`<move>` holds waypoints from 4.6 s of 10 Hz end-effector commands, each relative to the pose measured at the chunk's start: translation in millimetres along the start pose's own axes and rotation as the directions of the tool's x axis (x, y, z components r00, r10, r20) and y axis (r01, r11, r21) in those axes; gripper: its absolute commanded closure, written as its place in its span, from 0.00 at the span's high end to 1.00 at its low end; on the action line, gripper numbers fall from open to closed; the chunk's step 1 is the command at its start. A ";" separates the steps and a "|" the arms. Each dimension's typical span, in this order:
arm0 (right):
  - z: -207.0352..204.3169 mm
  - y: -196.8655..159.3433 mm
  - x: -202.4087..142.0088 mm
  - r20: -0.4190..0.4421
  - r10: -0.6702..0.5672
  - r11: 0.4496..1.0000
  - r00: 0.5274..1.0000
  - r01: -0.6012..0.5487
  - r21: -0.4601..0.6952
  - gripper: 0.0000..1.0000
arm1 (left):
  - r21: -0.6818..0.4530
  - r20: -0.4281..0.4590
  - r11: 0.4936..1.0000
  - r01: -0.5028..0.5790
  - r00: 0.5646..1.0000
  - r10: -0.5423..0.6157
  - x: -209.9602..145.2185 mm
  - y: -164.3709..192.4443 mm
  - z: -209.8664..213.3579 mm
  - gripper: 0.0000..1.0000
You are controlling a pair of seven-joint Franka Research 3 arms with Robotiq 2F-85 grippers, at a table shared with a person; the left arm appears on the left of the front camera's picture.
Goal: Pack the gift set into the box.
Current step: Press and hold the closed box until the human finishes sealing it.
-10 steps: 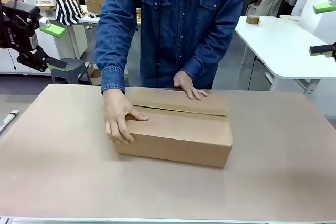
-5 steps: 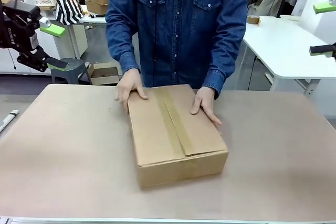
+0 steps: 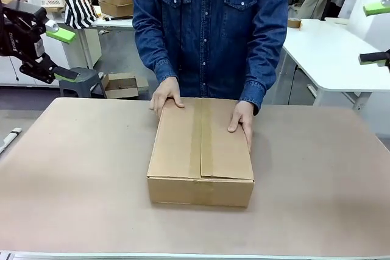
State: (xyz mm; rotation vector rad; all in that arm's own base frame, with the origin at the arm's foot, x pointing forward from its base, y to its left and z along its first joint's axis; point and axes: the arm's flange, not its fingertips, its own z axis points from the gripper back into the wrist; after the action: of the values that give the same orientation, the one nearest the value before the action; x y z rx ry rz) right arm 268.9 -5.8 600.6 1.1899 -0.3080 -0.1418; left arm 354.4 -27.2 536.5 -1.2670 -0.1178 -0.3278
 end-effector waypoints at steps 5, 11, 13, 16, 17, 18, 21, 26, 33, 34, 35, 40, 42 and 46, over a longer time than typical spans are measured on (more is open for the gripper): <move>-3.6 2.4 3.9 0.004 0.026 0.999 1.000 -0.027 0.022 1.00 | -0.017 0.003 1.000 0.022 1.000 -0.022 -0.2 -0.1 -0.6 1.00; -3.6 2.4 3.9 0.004 0.026 0.999 1.000 -0.027 0.022 1.00 | -0.017 0.003 1.000 0.022 1.000 -0.022 -0.2 -0.1 -0.6 1.00; -3.6 2.4 3.9 0.004 0.026 0.999 1.000 -0.027 0.022 1.00 | -0.017 0.003 1.000 0.022 1.000 -0.022 -0.2 -0.1 -0.6 1.00; -3.6 2.4 3.9 0.004 0.026 0.999 1.000 -0.027 0.022 1.00 | -0.017 0.003 1.000 0.022 1.000 -0.022 -0.2 -0.1 -0.6 1.00; -3.6 2.4 3.9 0.004 0.026 0.999 1.000 -0.027 0.022 1.00 | -0.017 0.003 1.000 0.022 1.000 -0.022 -0.2 -0.1 -0.6 1.00; -3.6 2.4 3.9 0.004 0.026 0.999 1.000 -0.027 0.022 1.00 | -0.017 0.003 1.000 0.022 1.000 -0.022 -0.2 -0.1 -0.6 1.00; -3.6 2.4 3.9 0.004 0.026 0.999 1.000 -0.027 0.022 1.00 | -0.017 0.003 1.000 0.022 1.000 -0.022 -0.2 -0.1 -0.6 1.00; -122.4 39.7 29.8 -0.232 0.793 0.605 0.564 -0.774 0.186 1.00 | 0.026 0.033 0.865 0.500 0.865 -0.501 9.5 -28.9 -83.6 1.00; -204.4 31.3 -2.5 -0.416 0.829 0.499 0.374 -0.831 0.248 1.00 | -0.032 0.093 0.685 0.728 0.684 -0.723 -15.7 -28.9 -141.8 1.00; -204.4 31.3 -2.5 -0.416 0.829 0.499 0.374 -0.831 0.248 1.00 | -0.032 0.093 0.685 0.728 0.684 -0.723 -15.7 -28.9 -141.8 1.00; -198.1 25.0 2.9 -0.392 0.878 0.404 0.276 -0.866 0.296 1.00 | -0.052 0.079 0.665 0.745 0.667 -0.741 -21.0 -20.1 -142.7 1.00; -272.8 -87.3 18.3 -0.140 0.986 -0.061 -0.091 -0.977 0.206 1.00 | -0.019 0.044 0.287 0.958 0.288 -0.957 -26.7 65.7 -198.8 1.00; -276.7 -128.7 16.4 -0.087 0.996 -0.002 -0.029 -0.952 0.305 1.00 | 0.044 -0.011 0.345 0.938 0.346 -0.938 -23.3 116.8 -203.0 1.00; -292.8 -174.7 12.1 -0.045 0.995 0.099 0.088 -0.900 0.424 1.00 | 0.244 0.107 0.291 0.925 0.273 -0.956 -9.7 180.4 -211.2 1.00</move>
State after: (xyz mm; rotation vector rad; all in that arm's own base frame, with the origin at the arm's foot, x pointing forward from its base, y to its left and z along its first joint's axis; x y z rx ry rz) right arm 370.3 185.3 343.7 1.0170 -0.8081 1.4077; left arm 380.4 -169.3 308.1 -0.9444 -1.0399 -1.2099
